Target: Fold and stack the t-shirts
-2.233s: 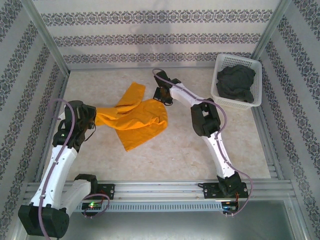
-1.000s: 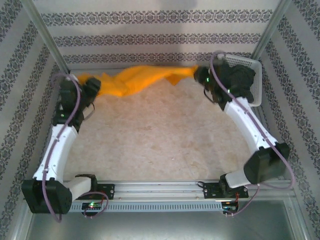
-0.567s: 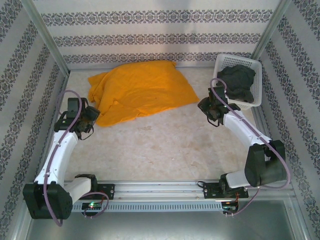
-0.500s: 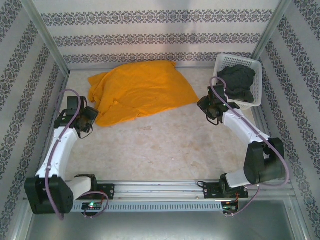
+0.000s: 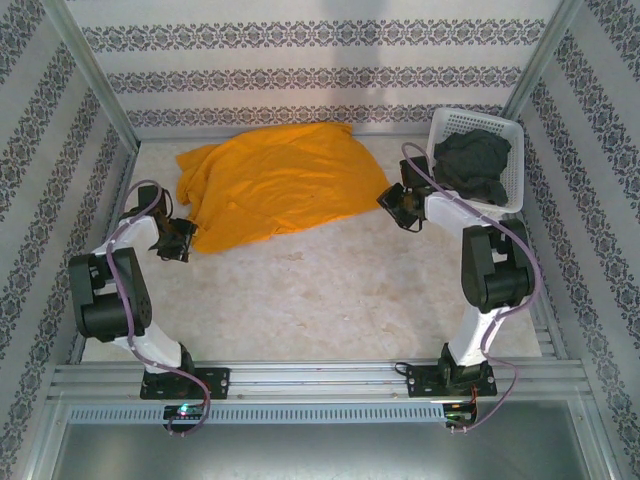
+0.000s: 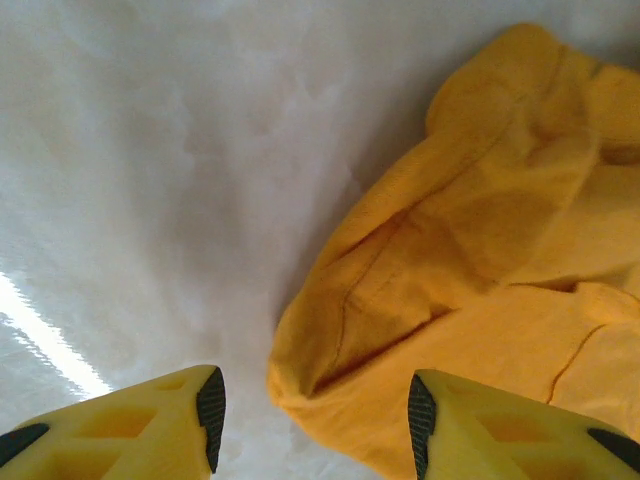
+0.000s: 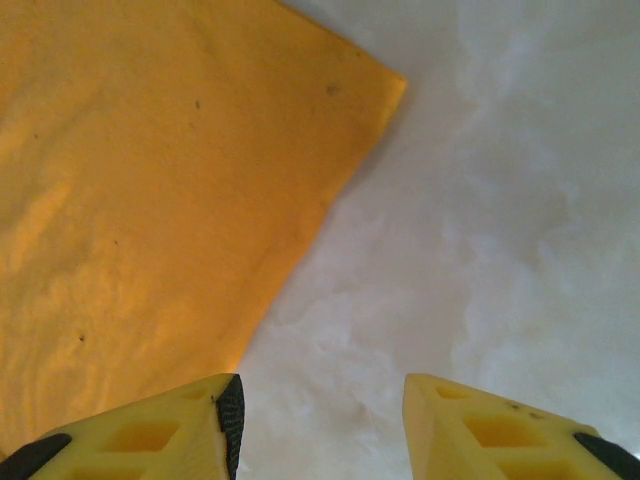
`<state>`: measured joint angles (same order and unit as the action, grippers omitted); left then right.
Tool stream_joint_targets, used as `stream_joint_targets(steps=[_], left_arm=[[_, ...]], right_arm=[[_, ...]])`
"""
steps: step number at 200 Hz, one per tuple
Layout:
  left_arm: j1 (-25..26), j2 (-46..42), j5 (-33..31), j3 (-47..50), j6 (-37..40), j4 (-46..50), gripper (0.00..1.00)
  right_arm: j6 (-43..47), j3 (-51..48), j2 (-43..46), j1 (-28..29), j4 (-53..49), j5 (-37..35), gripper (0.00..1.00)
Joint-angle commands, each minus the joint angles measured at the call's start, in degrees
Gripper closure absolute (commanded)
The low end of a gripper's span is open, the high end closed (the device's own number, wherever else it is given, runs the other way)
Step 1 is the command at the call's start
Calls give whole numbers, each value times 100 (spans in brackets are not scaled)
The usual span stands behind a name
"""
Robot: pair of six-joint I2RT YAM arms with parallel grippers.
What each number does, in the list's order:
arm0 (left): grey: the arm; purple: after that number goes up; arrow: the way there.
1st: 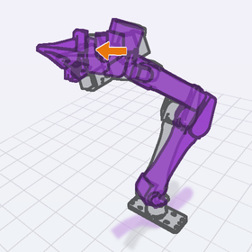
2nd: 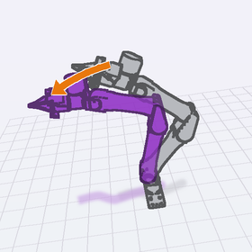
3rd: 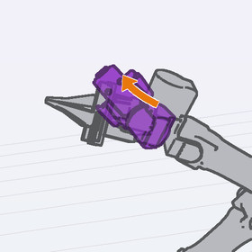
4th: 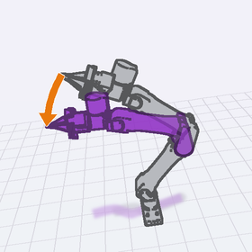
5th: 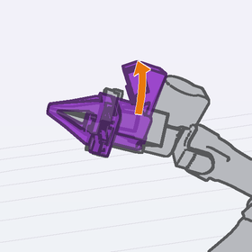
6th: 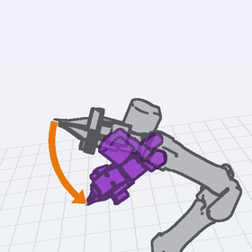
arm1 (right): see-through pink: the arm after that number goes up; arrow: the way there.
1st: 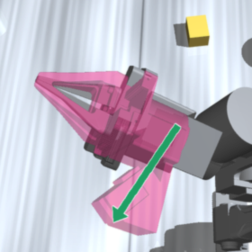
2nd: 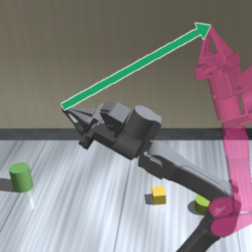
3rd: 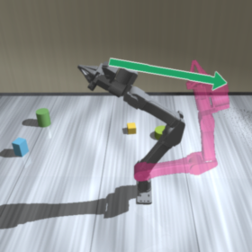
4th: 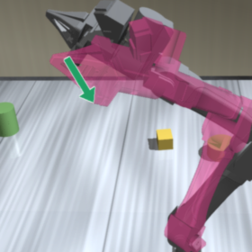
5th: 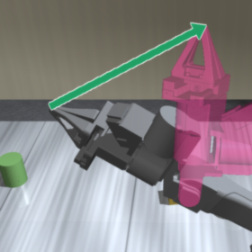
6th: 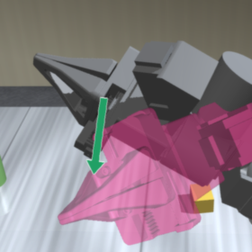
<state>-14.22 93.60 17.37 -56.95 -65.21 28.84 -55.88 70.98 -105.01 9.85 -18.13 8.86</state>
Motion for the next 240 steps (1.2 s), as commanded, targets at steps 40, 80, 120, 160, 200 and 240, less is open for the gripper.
stream_joint_targets(steps=[40,80,120,160,200,240], left_arm=[[247,264,-11,-168,-411,188,50],[304,403,224,-132,-312,70,78],[310,-81,-46,366,-16,350,100],[103,-479,-473,645,388,536,100],[-441,-702,-988,322,1025,1004,100],[-943,-705,-862,263,1431,989,100]], right_arm=[[-397,676,-674,-47,-120,208,53],[-642,902,-1054,6,-178,150,53],[-717,1320,-1477,96,-748,-210,58],[-607,1402,-1490,236,-1133,-697,64],[-354,1225,-1406,246,-1022,-711,81],[-477,551,-739,440,-1435,-867,100]])
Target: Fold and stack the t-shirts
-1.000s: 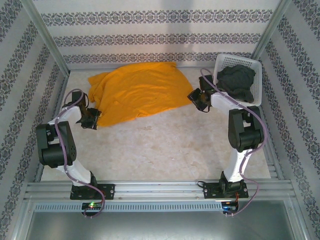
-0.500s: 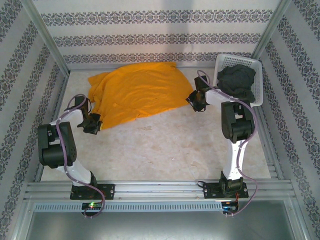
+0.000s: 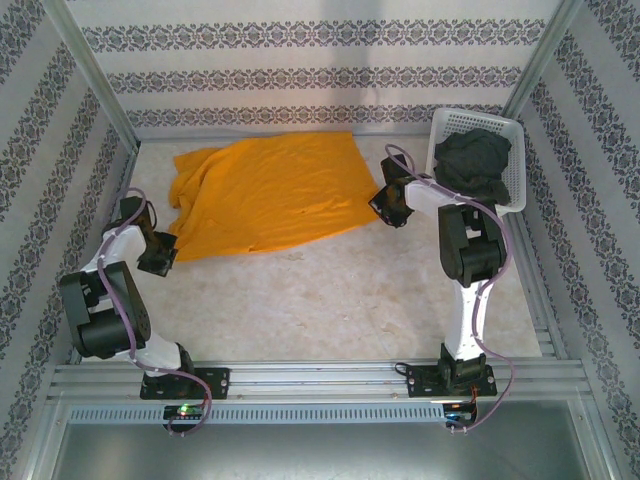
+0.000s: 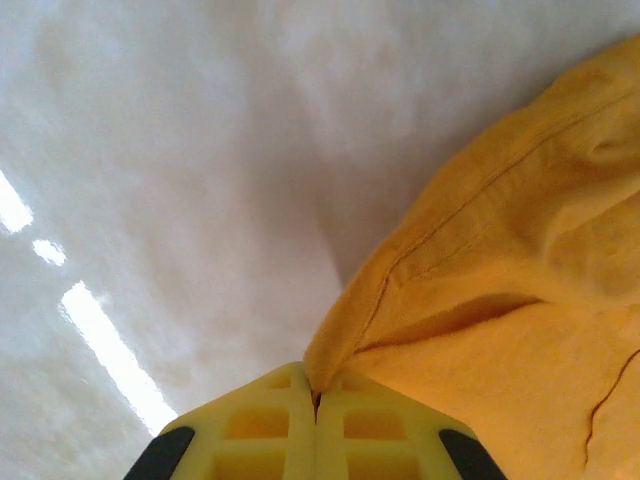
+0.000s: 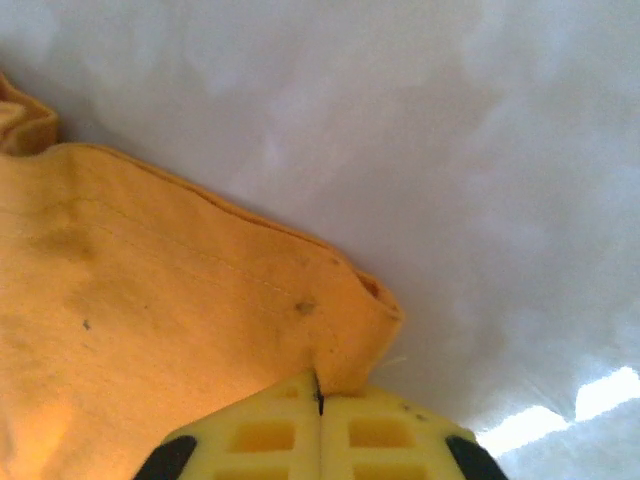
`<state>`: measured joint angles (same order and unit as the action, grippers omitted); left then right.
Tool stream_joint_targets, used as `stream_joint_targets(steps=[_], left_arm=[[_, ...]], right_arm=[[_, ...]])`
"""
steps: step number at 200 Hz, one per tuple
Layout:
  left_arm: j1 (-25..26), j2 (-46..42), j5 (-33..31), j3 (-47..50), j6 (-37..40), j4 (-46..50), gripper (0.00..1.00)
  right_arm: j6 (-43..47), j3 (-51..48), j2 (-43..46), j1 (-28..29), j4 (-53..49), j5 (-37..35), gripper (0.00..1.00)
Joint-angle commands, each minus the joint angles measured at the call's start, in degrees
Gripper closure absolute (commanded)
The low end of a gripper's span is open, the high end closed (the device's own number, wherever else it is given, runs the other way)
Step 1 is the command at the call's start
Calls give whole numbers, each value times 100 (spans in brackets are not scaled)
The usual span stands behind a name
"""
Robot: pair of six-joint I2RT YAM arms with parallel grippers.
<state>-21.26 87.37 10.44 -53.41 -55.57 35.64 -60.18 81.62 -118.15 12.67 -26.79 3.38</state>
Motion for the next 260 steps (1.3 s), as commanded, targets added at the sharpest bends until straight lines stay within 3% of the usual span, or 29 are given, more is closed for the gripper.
stream_joint_targets(steps=[1,36,62,83,103,122,168,185,211,260], left_arm=[[-243,-81,-154,-87,472,302,100],[-283,-55,295,39,650,145,100],[-238,-95,646,284,679,224,100],[-170,-404,614,485,548,391,75],[15,-943,228,457,276,645,61],[290,-1127,-259,170,119,1150,52],[349,-1455,-234,368,-35,1177,52],[256,-1502,-240,441,63,1269,50],[-89,-1231,247,481,367,1187,53],[-113,-602,511,661,546,806,55]], right_arm=[[-60,-563,618,162,-572,-328,100],[-324,-2076,2070,227,-590,-672,100],[-301,-2680,2370,122,-553,-216,100],[-335,-2868,2396,121,-529,-219,100],[-355,-2807,2426,142,-642,-278,100],[-264,-2666,2419,188,-756,-346,87],[-28,-2486,2591,170,-937,-545,70],[123,-2478,2599,80,-897,-443,69],[383,-2489,2472,-101,-657,-9,67],[630,-2501,2352,-218,-555,222,66]])
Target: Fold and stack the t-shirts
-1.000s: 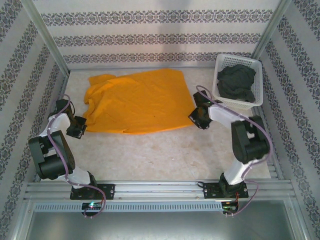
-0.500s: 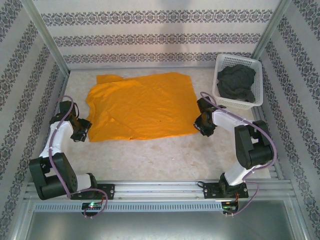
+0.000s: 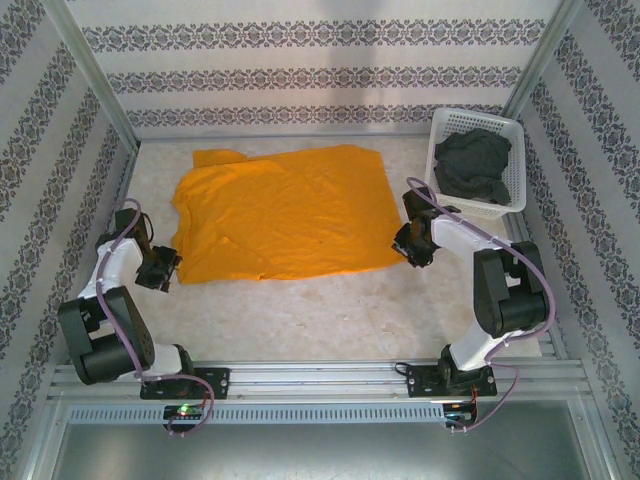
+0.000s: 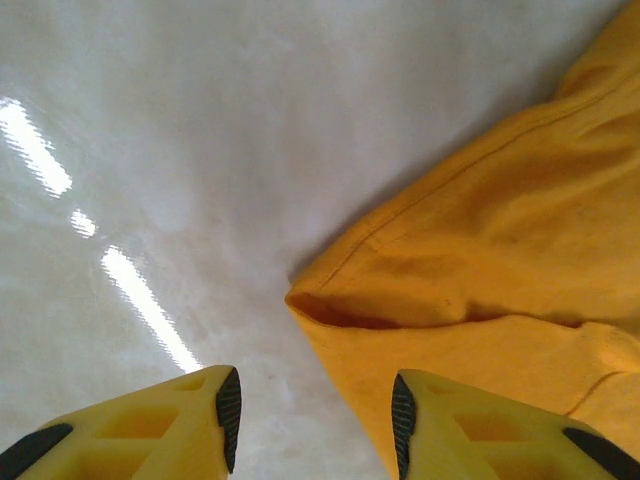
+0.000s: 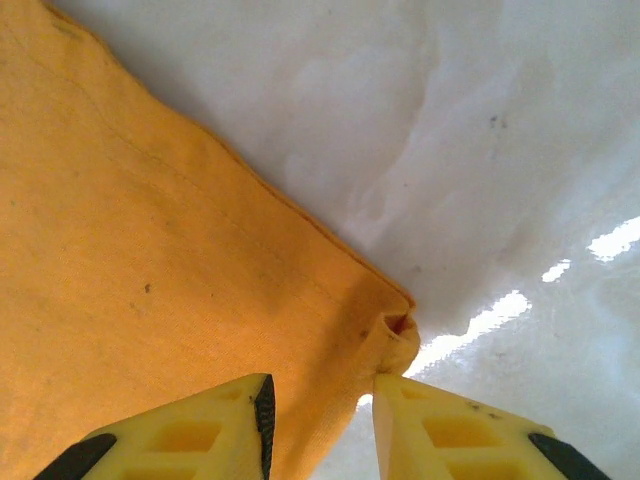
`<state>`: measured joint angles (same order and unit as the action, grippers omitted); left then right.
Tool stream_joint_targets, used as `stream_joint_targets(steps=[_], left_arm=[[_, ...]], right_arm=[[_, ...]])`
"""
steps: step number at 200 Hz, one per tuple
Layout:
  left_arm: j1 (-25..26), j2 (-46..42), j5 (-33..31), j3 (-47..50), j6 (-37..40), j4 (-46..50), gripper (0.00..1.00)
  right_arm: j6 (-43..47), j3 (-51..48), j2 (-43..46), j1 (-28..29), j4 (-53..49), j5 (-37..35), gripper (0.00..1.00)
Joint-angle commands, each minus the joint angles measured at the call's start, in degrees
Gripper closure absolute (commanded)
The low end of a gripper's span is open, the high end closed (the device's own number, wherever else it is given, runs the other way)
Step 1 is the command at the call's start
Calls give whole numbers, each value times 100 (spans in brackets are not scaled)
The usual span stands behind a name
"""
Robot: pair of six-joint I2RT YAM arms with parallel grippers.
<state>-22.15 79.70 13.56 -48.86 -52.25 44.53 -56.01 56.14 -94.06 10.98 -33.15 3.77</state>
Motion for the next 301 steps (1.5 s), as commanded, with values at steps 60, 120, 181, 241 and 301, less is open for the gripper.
stream_joint_targets(steps=[60,120,181,241,301], left_arm=[[-26,723,332,161,218,-778,54],[-35,205,-63,-106,117,-352,52],[1380,946,94,-1284,-113,-803,55],[2215,1961,-411,-1999,-318,-708,53],[2245,2111,-439,-2136,-309,-641,47]], right_arm=[[319,138,-244,-79,159,416,66],[302,227,-227,-45,96,374,67],[276,336,-327,104,93,289,67],[317,315,-194,47,3,232,67],[554,5,37,-167,-56,80,65]])
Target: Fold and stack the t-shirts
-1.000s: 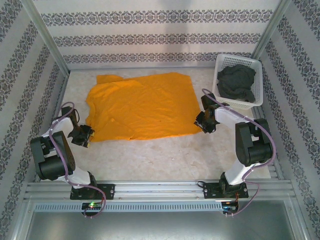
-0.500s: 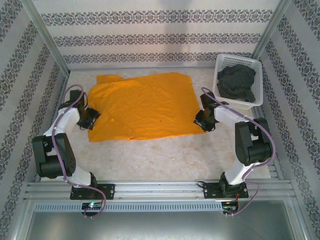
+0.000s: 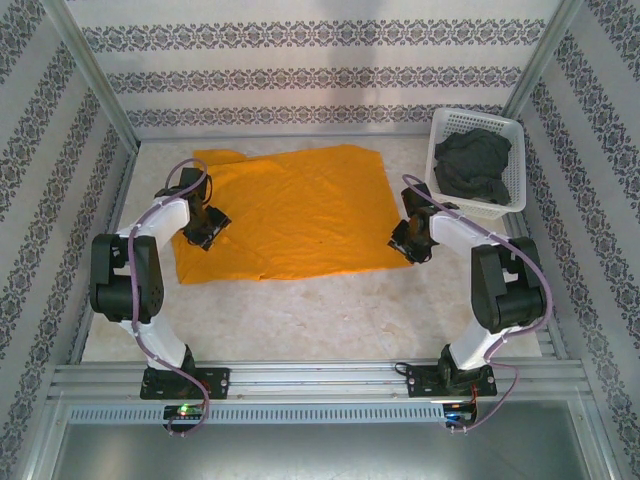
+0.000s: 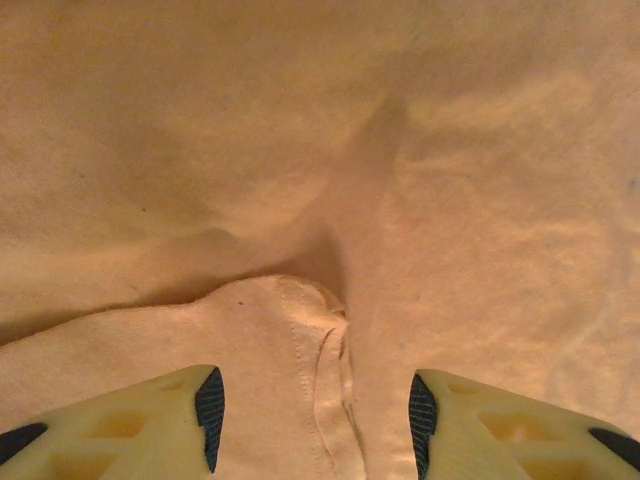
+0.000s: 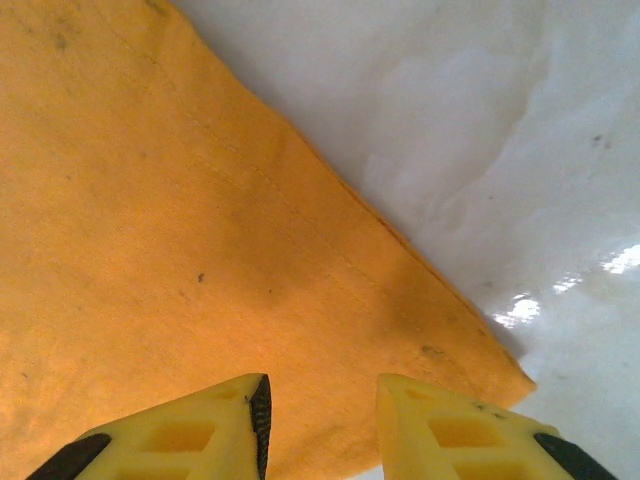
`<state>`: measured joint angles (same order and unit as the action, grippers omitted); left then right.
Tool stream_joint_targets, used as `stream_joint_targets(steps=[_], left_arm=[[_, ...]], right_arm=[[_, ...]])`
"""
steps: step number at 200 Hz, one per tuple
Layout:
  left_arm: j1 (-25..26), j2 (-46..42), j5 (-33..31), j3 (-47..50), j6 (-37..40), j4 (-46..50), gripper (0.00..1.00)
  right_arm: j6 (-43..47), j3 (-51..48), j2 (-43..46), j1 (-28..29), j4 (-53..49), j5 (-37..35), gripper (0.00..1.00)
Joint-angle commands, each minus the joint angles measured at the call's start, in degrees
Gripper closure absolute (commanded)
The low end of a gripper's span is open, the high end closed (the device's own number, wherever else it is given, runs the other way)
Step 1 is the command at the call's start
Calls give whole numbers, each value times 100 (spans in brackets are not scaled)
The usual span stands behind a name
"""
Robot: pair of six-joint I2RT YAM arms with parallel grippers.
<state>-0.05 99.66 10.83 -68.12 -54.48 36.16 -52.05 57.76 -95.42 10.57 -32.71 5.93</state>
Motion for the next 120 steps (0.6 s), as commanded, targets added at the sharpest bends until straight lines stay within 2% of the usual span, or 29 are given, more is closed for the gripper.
stream_joint_targets(steps=[1,34,100,120], left_arm=[[38,120,-167,-215,-88,197,47],[222,594,-405,-701,-112,502,50],[241,1180,-632,-941,-288,417,53],[243,1213,-652,-1016,-282,477,57]], right_arm=[[164,-154,172,-125,-102,-136,65],[201,-125,162,-125,-87,-128,65],[204,-302,311,-139,-70,-122,65],[209,-359,348,-152,-61,-119,65]])
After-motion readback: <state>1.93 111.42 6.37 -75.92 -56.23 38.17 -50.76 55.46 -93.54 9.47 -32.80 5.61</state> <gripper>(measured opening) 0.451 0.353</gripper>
